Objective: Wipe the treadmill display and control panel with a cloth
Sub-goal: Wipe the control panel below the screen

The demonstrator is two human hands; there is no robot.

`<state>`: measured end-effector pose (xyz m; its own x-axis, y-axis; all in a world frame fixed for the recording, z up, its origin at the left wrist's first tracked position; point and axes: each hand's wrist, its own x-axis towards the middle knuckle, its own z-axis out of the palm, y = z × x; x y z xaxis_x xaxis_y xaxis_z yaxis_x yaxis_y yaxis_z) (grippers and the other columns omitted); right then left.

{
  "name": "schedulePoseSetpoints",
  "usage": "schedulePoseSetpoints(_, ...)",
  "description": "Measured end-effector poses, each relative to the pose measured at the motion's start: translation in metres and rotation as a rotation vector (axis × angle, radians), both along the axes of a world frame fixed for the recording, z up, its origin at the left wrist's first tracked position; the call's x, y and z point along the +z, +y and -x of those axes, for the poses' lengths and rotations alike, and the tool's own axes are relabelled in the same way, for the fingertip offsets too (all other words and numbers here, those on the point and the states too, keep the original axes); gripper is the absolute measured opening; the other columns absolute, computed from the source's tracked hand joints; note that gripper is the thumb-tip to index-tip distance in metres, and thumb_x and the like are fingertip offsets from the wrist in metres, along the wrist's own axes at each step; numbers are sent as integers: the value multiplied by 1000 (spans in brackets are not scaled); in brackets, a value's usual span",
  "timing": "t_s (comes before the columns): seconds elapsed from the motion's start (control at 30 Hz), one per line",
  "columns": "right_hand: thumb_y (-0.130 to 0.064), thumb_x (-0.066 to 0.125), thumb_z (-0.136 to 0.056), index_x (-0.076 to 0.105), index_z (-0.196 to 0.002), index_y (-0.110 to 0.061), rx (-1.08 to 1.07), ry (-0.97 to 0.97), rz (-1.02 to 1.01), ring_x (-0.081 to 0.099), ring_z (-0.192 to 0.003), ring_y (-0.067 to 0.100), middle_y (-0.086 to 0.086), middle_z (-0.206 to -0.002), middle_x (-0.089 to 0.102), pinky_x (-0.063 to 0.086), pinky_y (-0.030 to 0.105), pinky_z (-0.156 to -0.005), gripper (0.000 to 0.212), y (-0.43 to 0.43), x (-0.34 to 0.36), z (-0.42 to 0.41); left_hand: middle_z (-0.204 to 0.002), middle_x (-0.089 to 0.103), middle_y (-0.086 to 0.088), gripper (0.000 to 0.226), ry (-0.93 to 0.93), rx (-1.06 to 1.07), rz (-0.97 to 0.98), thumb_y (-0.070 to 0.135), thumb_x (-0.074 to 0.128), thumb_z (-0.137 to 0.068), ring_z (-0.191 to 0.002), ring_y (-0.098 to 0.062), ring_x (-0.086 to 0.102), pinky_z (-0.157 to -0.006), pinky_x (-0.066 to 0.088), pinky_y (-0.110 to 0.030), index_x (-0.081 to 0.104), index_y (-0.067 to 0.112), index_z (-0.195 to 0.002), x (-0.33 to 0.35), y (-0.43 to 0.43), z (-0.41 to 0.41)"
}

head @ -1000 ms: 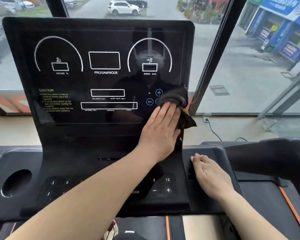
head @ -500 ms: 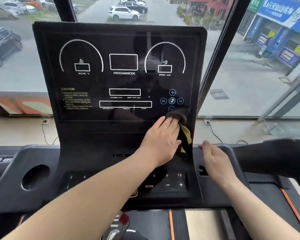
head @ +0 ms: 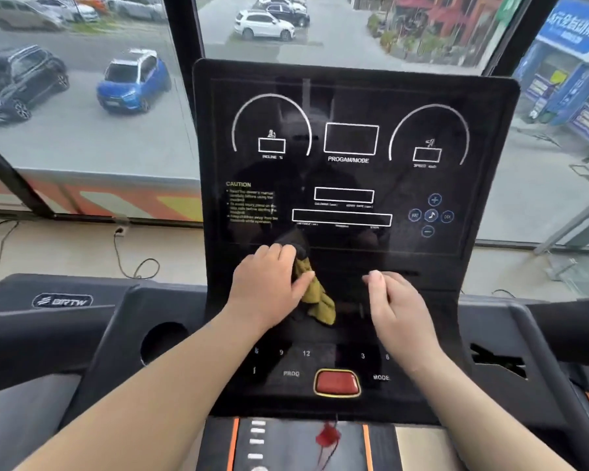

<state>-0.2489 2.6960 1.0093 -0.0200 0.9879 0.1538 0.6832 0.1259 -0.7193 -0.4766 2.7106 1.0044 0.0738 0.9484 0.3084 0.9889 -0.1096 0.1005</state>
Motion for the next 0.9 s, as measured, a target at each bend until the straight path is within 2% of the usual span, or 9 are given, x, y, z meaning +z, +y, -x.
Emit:
schedulePoseSetpoints(0.13, -41, 38, -108, 75, -98, -13, 1, 34, 18, 61, -114, 15, -11, -112, 70, 49, 38, -99, 47, -10, -11, 39, -100, 62, 0, 30, -17, 53, 69, 47, 58, -93, -94, -26, 58, -72, 48, -37, 57, 19, -105, -7, -9, 58)
schedulePoseSetpoints(0.3, -38, 39, -107, 76, -103, -14, -8, 0, 47, 60, -114, 15, -9, -112, 69, 47, 34, -99, 44, -28, -26, 56, -113, 63, -2, 24, 88, -19, 253, 30, 52, -96, -103, -25, 57, -84, 53, -37, 61, 19, -116, -38, -55, 64)
schedulePoseSetpoints(0.4, -37, 39, -107, 76, -104, -13, -28, -4, 76, 59, -114, 11, -13, -112, 68, 43, 25, -97, 44, -42, -32, 53, -130, 61, -2, 29, -45, -150, 311, 23, 53, -99, -118, -26, 56, -98, 53, -36, 66, 18, -125, -55, -87, 54)
schedulePoseSetpoints(0.47, -38, 39, -107, 75, -101, -13, -34, -20, 89, 58, -114, 9, -15, -110, 67, 40, 21, -94, 44, -52, -36, 48, -140, 57, -2, 35, -155, -161, 317, 27, 47, -103, -129, -25, 53, -109, 44, -36, 65, 16, -131, -52, -90, 52)
schedulePoseSetpoints(0.53, -41, 39, -105, 76, -105, -15, -37, -63, 94, 57, -117, 8, -15, -114, 66, 39, 22, -96, 44, -62, -41, 39, -151, 48, -7, 50, -174, -43, 319, 40, 38, -106, -139, -26, 45, -117, 35, -36, 51, 12, -145, -47, -90, 45)
schedulePoseSetpoints(0.6, -40, 41, -104, 76, -110, -16, -58, -113, 109, 54, -124, 8, -13, -121, 66, 38, 23, -99, 42, -71, -46, 29, -162, 32, -19, 66, -56, 33, 393, 49, 27, -106, -149, -36, 31, -123, 25, -44, 25, 10, -159, -49, -95, 22)
schedulePoseSetpoints(0.7, -36, 46, -104, 76, -113, -16, -97, -155, 104, 52, -132, 11, -9, -130, 66, 40, 28, -105, 37, -79, -52, 8, -169, 2, -26, 76, 10, 17, 567, 52, 0, -99, -155, -44, 4, -128, 6, -53, -5, 10, -162, -61, -108, -25)
schedulePoseSetpoints(0.8, -33, 48, -104, 76, -114, -15, -142, -129, 114, 52, -132, 11, -7, -131, 66, 38, 25, -107, 34, -81, -55, -17, -168, -8, -26, 91, -7, -69, 624, 58, -14, -85, -156, -43, -7, -128, -1, -53, -9, 9, -162, -62, -105, -63)
schedulePoseSetpoints(0.9, -33, 49, -104, 76, -115, -16, -183, -97, 134, 52, -131, 9, -9, -130, 66, 36, 22, -106, 33, -83, -58, -46, -168, -10, -28, 81, 15, -128, 667, 58, 5, -100, -155, -43, -9, -127, -2, -53, -6, 6, -161, -57, -100, -105)
